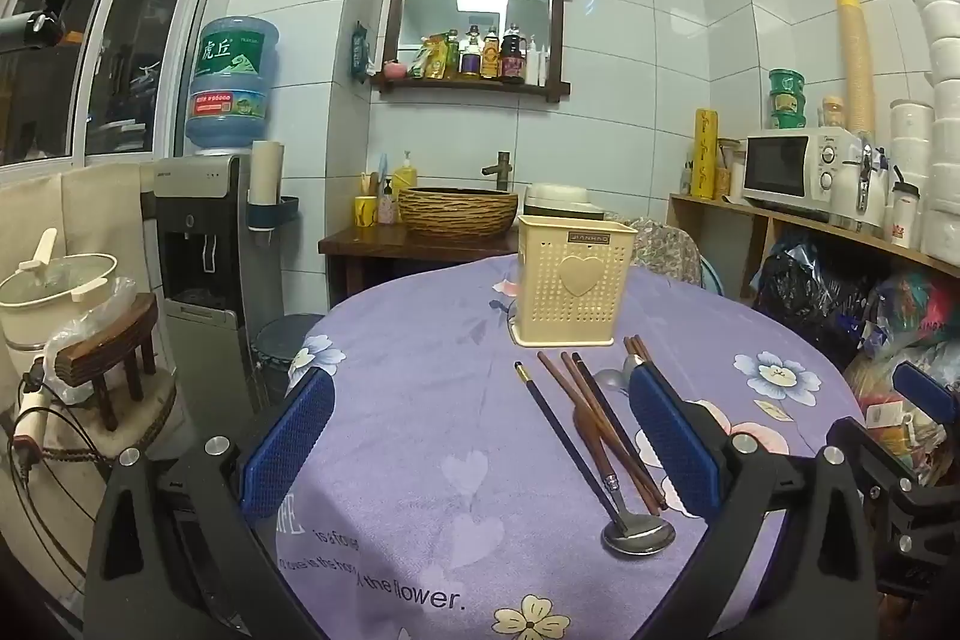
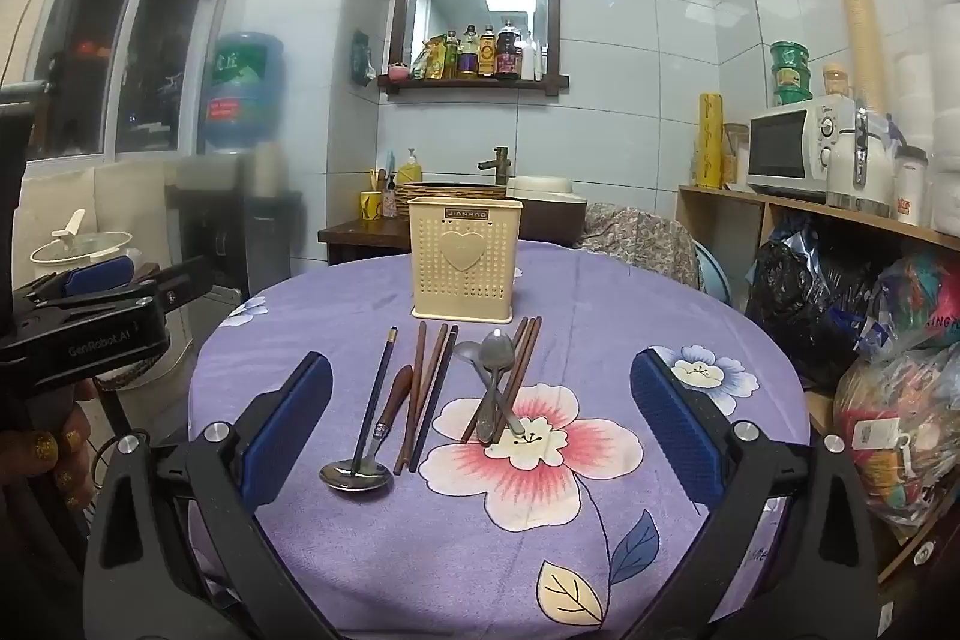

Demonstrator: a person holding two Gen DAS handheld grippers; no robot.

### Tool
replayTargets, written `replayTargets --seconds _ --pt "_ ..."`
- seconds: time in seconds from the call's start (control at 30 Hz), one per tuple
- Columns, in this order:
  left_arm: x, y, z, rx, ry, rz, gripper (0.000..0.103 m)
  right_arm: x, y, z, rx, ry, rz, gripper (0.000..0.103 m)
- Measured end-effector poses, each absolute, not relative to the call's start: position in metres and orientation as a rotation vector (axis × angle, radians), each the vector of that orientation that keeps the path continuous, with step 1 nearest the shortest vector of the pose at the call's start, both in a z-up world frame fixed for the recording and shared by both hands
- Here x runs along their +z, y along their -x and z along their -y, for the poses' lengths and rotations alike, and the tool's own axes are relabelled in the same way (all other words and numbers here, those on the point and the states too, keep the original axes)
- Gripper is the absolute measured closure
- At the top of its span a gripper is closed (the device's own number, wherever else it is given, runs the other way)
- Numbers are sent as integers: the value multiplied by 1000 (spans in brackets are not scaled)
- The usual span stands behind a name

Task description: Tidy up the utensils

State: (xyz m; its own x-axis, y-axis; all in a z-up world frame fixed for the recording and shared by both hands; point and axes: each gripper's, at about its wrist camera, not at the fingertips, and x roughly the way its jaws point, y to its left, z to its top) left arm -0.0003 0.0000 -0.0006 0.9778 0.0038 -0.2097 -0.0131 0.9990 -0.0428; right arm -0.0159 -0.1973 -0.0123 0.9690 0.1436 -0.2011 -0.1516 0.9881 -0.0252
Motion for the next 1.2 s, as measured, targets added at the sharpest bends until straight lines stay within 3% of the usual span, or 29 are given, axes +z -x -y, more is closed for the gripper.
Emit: replayTargets --seconds 1.2 --pt "-1 -4 -4 14 43 -242 5 -11 17 198 161 27 -213 5"
